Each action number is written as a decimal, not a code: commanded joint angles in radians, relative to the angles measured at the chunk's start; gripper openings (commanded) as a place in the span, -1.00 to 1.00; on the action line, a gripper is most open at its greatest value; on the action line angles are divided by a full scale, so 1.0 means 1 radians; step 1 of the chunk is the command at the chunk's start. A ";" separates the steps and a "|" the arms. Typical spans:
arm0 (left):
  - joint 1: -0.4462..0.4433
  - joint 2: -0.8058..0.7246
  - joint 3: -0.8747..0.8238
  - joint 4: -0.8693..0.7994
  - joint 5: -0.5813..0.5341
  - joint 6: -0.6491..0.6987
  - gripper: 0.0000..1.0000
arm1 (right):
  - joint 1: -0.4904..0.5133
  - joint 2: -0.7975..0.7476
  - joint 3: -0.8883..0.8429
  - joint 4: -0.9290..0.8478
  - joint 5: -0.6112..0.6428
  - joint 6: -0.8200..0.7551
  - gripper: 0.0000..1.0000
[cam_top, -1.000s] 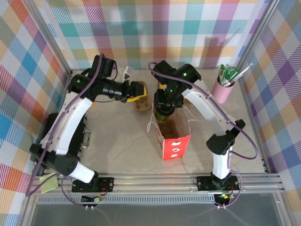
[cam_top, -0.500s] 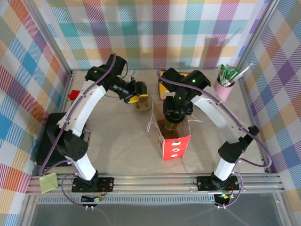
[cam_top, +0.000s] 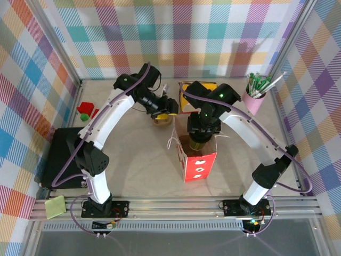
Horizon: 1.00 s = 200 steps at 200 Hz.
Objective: Pack the takeout coffee
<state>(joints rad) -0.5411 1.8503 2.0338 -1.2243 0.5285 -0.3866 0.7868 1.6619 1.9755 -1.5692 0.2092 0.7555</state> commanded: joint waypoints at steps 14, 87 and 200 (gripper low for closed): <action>-0.038 0.049 0.056 -0.034 0.006 0.023 0.08 | 0.006 0.022 0.000 0.009 0.007 0.010 0.13; -0.094 0.025 0.006 -0.011 -0.016 0.041 -0.61 | 0.006 0.023 -0.028 0.029 0.016 0.011 0.14; -0.101 -0.110 -0.111 0.108 -0.030 0.027 -0.98 | 0.070 -0.080 -0.148 0.070 0.066 0.115 0.12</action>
<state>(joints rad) -0.6346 1.7935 1.9503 -1.1454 0.5026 -0.3695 0.8345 1.6020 1.8275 -1.4910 0.2367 0.8253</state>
